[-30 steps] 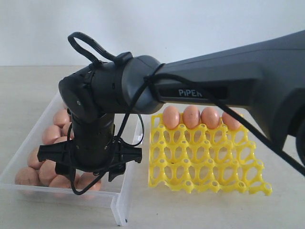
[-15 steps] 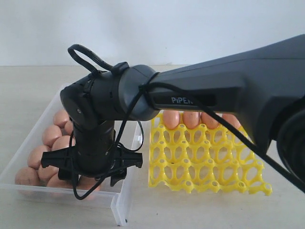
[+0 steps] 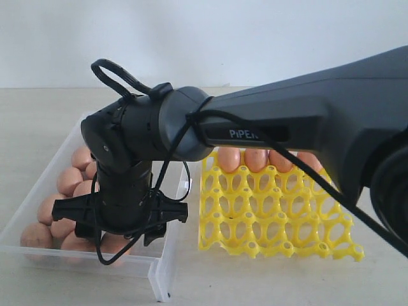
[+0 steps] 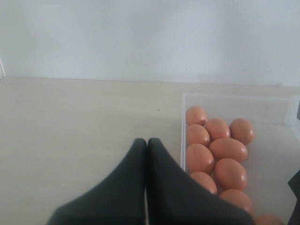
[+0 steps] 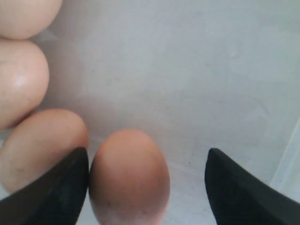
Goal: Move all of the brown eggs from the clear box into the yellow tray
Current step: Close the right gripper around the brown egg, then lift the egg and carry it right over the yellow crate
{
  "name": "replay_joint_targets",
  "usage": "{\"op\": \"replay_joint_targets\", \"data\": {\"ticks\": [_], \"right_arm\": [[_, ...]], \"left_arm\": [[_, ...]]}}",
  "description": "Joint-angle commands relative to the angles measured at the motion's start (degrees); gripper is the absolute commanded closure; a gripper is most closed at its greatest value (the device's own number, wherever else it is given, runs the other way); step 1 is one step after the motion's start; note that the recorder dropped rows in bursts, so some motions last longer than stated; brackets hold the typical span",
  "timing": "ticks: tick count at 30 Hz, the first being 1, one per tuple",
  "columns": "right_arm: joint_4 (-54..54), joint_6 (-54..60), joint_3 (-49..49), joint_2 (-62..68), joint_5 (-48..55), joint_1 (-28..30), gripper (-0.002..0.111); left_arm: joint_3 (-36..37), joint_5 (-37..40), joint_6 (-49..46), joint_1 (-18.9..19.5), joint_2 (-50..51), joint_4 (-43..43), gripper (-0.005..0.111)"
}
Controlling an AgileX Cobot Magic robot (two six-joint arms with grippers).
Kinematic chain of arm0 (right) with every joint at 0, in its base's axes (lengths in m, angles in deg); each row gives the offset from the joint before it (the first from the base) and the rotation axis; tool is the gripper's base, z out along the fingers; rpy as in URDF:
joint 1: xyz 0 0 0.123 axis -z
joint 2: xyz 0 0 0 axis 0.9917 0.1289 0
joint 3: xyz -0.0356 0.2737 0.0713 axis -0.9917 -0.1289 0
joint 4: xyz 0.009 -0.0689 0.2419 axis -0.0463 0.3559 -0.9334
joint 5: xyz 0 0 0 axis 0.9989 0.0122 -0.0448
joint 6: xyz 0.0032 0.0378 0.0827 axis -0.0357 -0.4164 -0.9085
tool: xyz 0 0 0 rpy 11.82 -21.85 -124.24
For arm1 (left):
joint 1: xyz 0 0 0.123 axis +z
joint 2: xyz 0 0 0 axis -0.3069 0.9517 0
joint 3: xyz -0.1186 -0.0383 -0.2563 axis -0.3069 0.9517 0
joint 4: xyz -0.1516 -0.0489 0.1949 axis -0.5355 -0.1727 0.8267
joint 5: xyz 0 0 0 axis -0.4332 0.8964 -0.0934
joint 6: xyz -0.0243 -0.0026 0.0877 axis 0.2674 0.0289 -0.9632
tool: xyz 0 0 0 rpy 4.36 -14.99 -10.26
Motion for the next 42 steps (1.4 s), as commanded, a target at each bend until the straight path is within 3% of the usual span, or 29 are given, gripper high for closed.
{"op": "replay_joint_targets", "data": {"ticks": [1, 17, 21, 22, 24, 26, 28, 31, 34, 42], "right_arm": [[-0.6, 1.8, 0.2, -0.3, -0.2, 0.1, 0.042], [-2.7, 5.2, 0.2, 0.7, -0.2, 0.0, 0.043], [-2.7, 12.0, 0.2, 0.7, -1.6, 0.0, 0.078], [-2.7, 14.4, 0.2, 0.7, -2.0, 0.0, 0.081], [-2.9, 17.5, 0.2, 0.7, -1.9, 0.0, 0.074], [-3.8, 19.6, 0.2, 0.7, -2.8, 0.0, 0.060], [-3.9, 22.2, 0.2, 0.9, -4.9, 0.0, 0.056], [-4.1, 24.2, 0.2, 0.9, -6.1, 0.0, 0.073], [-4.1, 26.2, 0.2, 0.9, -7.0, 0.0, 0.109], [5.3, 26.3, 0.2, -2.0, -17.3, 0.1, 0.108]], "left_arm": [[-0.2, 0.0, 0.0, 0.0, 0.2, -0.3, 0.111], [-0.2, 0.0, 0.0, 0.0, 0.2, -0.3, 0.111], [-0.2, 0.0, 0.0, 0.0, 0.2, -0.3, 0.111], [-0.2, 0.0, 0.0, 0.0, 0.2, -0.3, 0.111], [-0.2, 0.0, 0.0, 0.0, 0.2, -0.3, 0.111], [-0.2, 0.0, 0.0, 0.0, 0.2, -0.3, 0.111], [-0.2, 0.0, 0.0, 0.0, 0.2, -0.3, 0.111], [-0.2, 0.0, 0.0, 0.0, 0.2, -0.3, 0.111], [-0.2, 0.0, 0.0, 0.0, 0.2, -0.3, 0.111], [-0.2, 0.0, 0.0, 0.0, 0.2, -0.3, 0.111]]}}
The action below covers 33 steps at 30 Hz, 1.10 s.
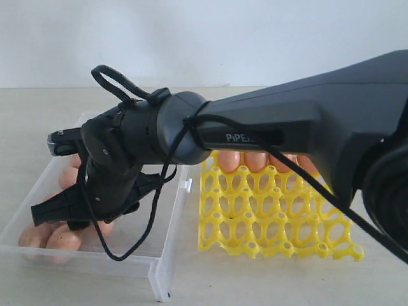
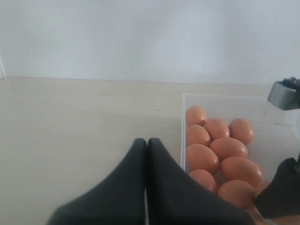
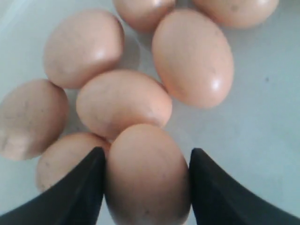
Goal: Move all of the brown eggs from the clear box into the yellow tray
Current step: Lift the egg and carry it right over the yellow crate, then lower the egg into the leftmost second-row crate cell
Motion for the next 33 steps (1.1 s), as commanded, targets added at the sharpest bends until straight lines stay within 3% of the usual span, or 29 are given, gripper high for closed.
{"op": "replay_joint_targets", "data": {"ticks": [1, 10, 14, 20, 26, 33], "right_arm": [[7.1, 0.7, 0.2, -2.9, -3.8, 0.3, 0.108], [8.2, 1.3, -4.2, -10.3, -13.9, 4.7, 0.108], [8.1, 3.6, -13.2, -16.4, -22.4, 7.8, 0.108], [0.3, 16.0, -28.9, -26.6, -35.9, 13.3, 0.109], [-3.5, 19.9, -40.3, -30.4, -38.6, 20.4, 0.109], [-10.7, 33.4, -44.6, -30.6, -40.0, 21.1, 0.109]], "left_arm": [[-0.2, 0.0, 0.0, 0.0, 0.2, -0.3, 0.111], [-0.2, 0.0, 0.0, 0.0, 0.2, -0.3, 0.111], [-0.2, 0.0, 0.0, 0.0, 0.2, -0.3, 0.111], [-0.2, 0.0, 0.0, 0.0, 0.2, -0.3, 0.111], [-0.2, 0.0, 0.0, 0.0, 0.2, -0.3, 0.111], [-0.2, 0.0, 0.0, 0.0, 0.2, -0.3, 0.111]]}}
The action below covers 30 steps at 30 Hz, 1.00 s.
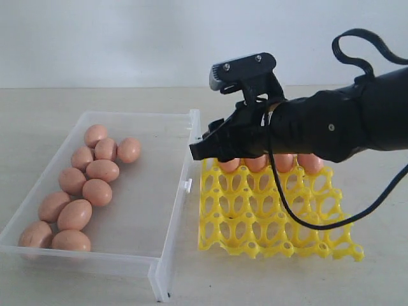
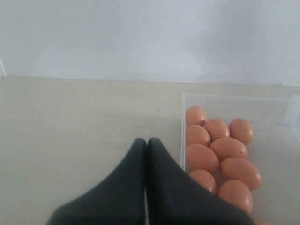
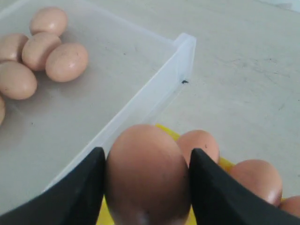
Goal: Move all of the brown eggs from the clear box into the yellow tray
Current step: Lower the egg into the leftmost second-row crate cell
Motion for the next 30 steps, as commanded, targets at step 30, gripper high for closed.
{"op": "replay_joint_targets", "data": {"ticks": [30], "right_arm": [[-8.7, 7.2, -5.1, -0.8, -3.1, -1.2, 0.109]], "left_arm": [[-0.2, 0.0, 0.0, 0.0, 0.2, -0.3, 0.111]]}}
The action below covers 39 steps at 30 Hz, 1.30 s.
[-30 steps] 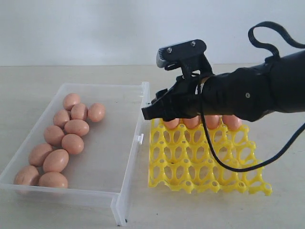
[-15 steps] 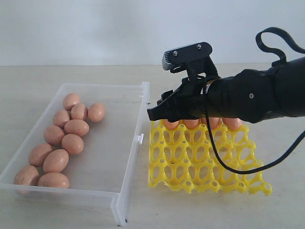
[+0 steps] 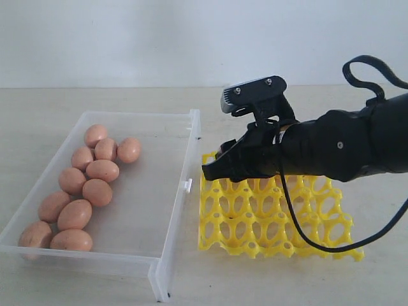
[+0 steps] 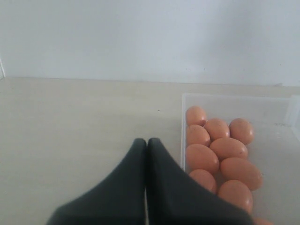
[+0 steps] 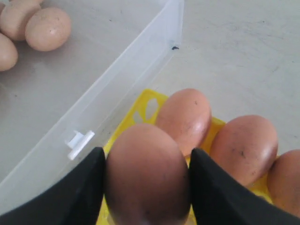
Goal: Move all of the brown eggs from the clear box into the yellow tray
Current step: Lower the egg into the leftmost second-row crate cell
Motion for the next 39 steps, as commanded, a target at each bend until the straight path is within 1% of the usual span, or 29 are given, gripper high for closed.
{"op": "replay_joint_targets", "data": {"ticks": [1, 19, 24, 31, 39], "right_arm": [[-0.3, 0.2, -0.3, -0.4, -1.7, -1.3, 0.109], [-0.5, -0.1, -0.3, 4.5, -3.2, -2.0, 0.109], [-0.5, 0.3, -0.2, 5.8, -5.8, -2.3, 0.109], [-0.5, 0.5, 2.1, 9.0, -6.2, -2.3, 0.109], [-0.3, 0.5, 2.2, 11.0, -7.1, -2.3, 0.109]], "left_arm": [[-0.2, 0.0, 0.0, 0.0, 0.2, -0.3, 0.111], [-0.2, 0.0, 0.0, 0.0, 0.2, -0.3, 0.111], [-0.2, 0.0, 0.0, 0.0, 0.2, -0.3, 0.111], [-0.2, 0.0, 0.0, 0.0, 0.2, -0.3, 0.111], [-0.2, 0.0, 0.0, 0.0, 0.2, -0.3, 0.111]]}}
